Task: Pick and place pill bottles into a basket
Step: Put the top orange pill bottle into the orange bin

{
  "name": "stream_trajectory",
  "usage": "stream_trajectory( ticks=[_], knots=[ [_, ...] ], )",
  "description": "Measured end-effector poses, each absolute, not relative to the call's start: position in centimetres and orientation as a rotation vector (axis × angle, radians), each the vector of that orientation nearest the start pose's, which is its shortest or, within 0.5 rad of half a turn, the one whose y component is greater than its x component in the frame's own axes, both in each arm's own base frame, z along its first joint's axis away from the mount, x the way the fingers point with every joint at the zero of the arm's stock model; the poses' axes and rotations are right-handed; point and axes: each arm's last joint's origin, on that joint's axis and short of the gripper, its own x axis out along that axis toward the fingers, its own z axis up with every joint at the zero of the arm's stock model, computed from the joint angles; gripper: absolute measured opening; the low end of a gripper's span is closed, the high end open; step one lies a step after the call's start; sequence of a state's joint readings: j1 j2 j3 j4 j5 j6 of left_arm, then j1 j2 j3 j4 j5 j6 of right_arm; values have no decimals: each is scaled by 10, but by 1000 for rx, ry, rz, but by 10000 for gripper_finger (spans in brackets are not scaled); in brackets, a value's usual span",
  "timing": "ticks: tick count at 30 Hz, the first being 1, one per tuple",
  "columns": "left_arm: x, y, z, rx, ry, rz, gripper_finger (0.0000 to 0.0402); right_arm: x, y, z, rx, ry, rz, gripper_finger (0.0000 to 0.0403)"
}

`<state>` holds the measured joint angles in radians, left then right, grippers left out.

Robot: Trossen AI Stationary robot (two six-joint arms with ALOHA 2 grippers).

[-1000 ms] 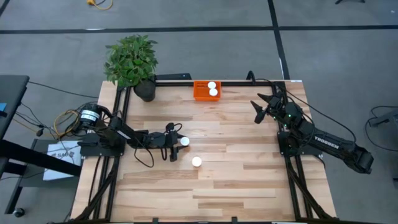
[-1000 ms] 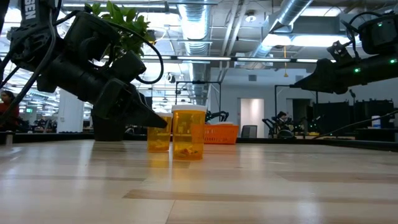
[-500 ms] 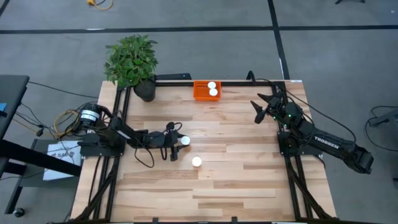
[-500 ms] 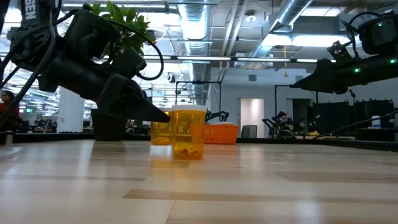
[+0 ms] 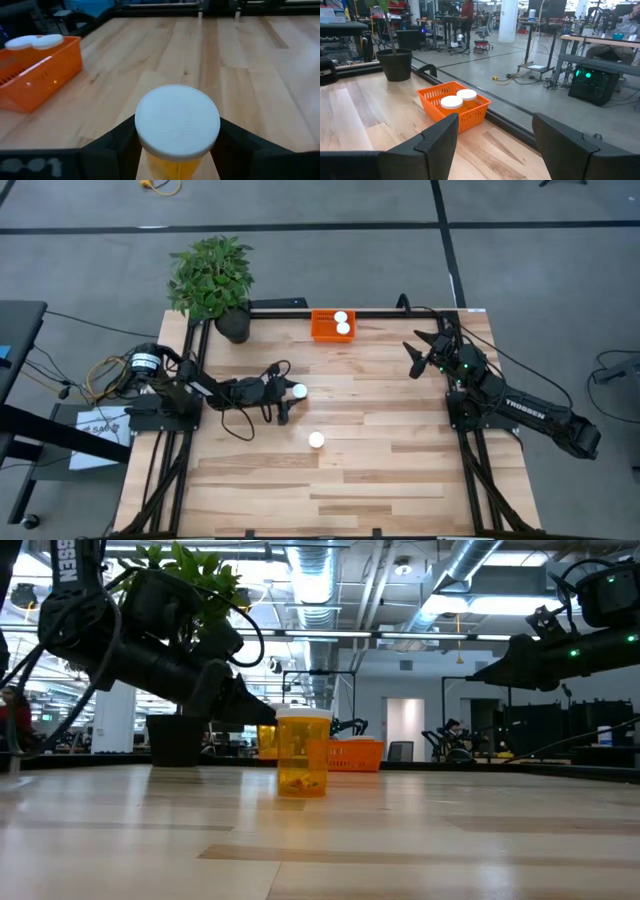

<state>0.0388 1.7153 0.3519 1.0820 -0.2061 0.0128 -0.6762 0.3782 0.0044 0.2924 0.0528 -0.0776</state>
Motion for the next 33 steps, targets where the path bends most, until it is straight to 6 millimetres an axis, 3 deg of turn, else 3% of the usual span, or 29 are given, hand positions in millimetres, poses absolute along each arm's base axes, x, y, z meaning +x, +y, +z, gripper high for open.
stream_trajectory(
  ticks=[12,33],
  knots=[
    [266,49,121,36,225,275,186,93,-77,160,-49,107,-725,249],
    [320,103,167,59,294,348,188,93,-77,160,-49,107,-726,249]
  ],
)
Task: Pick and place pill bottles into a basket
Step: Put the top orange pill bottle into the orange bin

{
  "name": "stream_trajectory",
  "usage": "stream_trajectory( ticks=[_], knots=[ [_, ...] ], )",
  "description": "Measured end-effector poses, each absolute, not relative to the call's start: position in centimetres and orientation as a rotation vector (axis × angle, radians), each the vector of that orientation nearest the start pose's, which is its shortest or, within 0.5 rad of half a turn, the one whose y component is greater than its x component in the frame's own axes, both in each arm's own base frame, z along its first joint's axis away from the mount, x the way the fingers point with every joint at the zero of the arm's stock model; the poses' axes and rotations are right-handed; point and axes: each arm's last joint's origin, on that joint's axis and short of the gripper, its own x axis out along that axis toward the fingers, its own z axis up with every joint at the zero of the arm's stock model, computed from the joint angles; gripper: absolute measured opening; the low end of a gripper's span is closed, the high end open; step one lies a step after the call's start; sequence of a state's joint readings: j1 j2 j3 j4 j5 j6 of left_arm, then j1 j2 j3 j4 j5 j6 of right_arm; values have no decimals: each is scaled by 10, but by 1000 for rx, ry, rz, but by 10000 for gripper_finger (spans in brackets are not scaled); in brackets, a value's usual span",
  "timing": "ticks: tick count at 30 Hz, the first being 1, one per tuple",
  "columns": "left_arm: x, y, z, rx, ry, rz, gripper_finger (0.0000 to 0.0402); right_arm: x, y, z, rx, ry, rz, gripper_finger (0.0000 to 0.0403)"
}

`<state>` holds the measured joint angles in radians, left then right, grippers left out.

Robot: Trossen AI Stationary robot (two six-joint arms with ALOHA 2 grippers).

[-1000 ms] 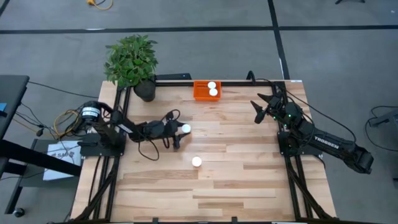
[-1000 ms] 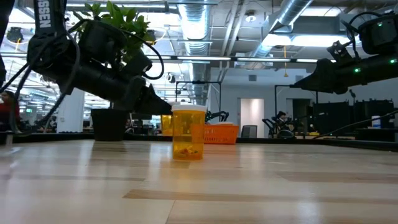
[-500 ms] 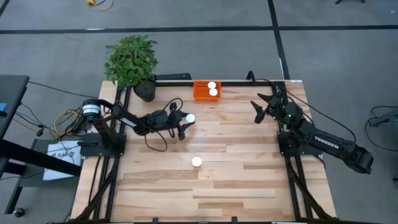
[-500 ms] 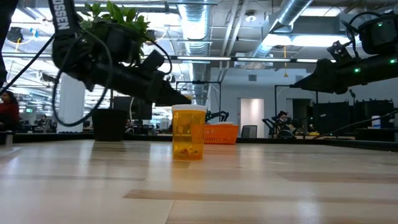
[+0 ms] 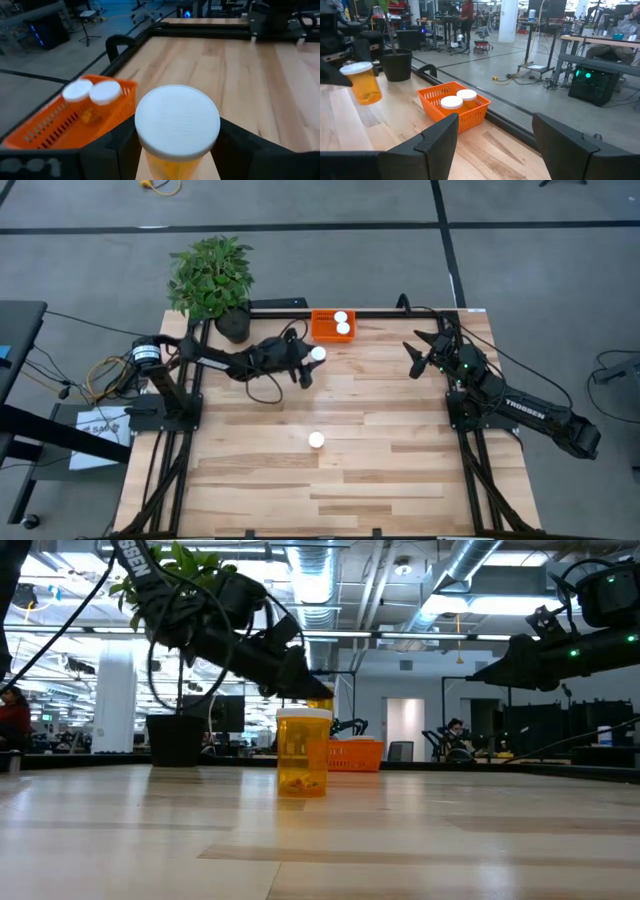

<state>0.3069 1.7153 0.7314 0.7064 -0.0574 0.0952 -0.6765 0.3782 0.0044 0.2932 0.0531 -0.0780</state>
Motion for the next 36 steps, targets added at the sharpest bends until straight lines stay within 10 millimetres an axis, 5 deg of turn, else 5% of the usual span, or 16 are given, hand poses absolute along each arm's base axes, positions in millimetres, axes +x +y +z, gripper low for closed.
stream_trajectory(
  ticks=[22,36],
  knots=[
    [320,173,202,41,321,372,188,93,-77,160,-49,107,-726,249],
    [322,194,210,57,292,352,188,93,-77,160,-51,108,-726,249]
  ],
)
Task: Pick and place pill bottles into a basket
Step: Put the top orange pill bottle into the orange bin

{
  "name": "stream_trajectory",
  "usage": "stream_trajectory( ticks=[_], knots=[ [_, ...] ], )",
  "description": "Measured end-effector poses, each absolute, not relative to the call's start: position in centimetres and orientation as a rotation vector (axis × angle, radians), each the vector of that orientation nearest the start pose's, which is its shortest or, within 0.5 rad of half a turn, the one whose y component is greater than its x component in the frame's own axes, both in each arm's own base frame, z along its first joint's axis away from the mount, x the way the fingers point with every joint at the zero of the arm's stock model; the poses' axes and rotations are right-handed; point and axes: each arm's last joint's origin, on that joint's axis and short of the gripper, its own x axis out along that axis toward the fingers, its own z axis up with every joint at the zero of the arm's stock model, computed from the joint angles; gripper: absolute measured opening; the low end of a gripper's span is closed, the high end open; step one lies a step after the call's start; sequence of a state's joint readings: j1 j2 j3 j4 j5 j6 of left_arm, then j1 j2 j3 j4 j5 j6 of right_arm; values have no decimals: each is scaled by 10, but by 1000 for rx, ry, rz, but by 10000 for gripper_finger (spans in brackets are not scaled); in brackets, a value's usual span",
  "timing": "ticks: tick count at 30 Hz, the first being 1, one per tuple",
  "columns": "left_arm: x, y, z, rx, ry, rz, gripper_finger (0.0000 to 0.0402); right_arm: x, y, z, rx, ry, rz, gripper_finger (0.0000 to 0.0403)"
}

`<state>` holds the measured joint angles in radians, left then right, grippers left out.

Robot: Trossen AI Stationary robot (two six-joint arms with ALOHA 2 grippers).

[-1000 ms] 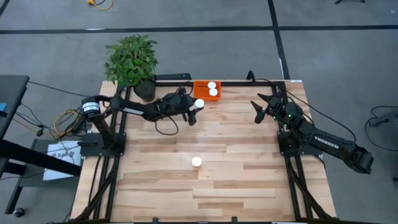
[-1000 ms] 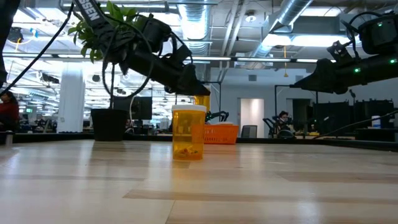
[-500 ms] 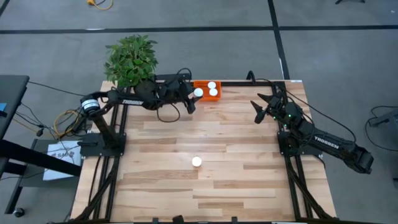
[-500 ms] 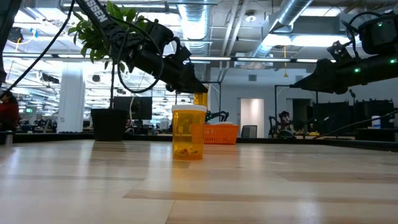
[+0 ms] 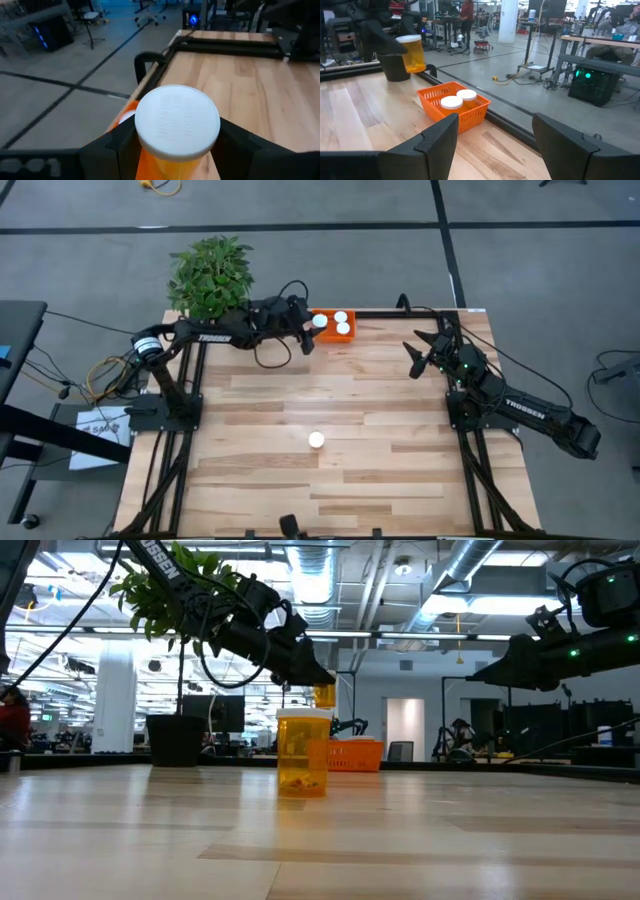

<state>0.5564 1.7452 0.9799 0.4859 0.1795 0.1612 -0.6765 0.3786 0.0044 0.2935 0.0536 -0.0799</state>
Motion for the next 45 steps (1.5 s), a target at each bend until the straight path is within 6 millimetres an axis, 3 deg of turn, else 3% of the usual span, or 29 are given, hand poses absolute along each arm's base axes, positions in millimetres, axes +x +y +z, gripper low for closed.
stream_trajectory(
  ticks=[11,21,33,45],
  knots=[
    [317,212,215,54,274,362,188,93,-77,160,-59,111,-726,249],
    [317,214,218,65,267,367,188,93,-77,160,-60,111,-726,249],
    [328,222,252,113,181,377,188,93,-77,160,-61,109,-726,249],
    [332,242,302,124,213,411,188,93,-77,160,-76,115,-725,249]
  ],
)
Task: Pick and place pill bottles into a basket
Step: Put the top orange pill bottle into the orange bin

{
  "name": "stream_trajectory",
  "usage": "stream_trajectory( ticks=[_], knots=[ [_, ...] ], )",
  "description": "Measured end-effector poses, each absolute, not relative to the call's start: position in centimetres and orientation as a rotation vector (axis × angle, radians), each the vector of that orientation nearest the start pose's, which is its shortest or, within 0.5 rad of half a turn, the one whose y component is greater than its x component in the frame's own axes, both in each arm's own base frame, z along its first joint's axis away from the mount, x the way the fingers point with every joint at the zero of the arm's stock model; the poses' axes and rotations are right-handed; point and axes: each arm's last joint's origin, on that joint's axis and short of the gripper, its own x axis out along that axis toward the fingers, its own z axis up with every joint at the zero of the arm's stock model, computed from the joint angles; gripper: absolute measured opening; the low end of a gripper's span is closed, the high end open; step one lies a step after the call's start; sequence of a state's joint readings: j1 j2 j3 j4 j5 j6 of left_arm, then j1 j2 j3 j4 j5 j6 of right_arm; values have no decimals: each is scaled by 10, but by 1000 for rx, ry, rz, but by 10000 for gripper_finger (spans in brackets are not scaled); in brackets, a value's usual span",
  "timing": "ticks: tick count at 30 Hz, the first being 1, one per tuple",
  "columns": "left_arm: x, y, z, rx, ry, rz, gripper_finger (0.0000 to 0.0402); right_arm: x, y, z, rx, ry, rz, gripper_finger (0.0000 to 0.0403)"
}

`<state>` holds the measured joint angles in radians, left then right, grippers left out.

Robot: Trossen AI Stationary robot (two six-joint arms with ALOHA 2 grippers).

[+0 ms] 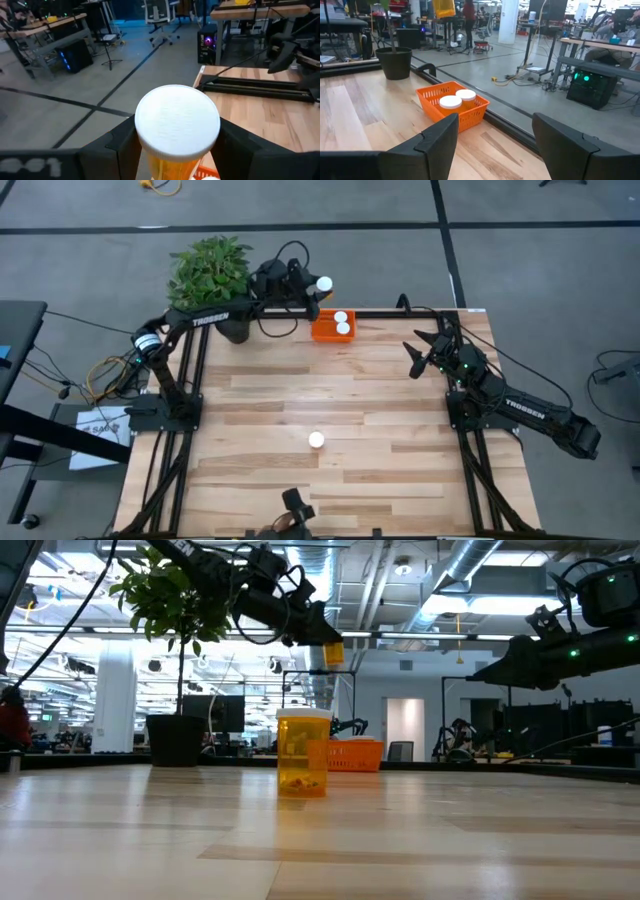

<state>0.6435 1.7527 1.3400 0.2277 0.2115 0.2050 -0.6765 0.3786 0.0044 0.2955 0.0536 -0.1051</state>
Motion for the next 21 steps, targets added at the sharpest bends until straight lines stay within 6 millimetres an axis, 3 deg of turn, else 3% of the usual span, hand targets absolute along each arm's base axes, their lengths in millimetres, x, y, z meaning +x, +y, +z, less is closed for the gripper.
stream_trajectory(
  ticks=[5,13,21],
  knots=[
    [336,252,304,87,278,416,188,93,-77,160,-76,113,-725,249],
    [371,270,262,37,387,401,186,93,-77,160,-77,110,-725,249],
    [375,273,232,6,475,383,187,93,-77,160,-78,110,-725,249]
  ],
)
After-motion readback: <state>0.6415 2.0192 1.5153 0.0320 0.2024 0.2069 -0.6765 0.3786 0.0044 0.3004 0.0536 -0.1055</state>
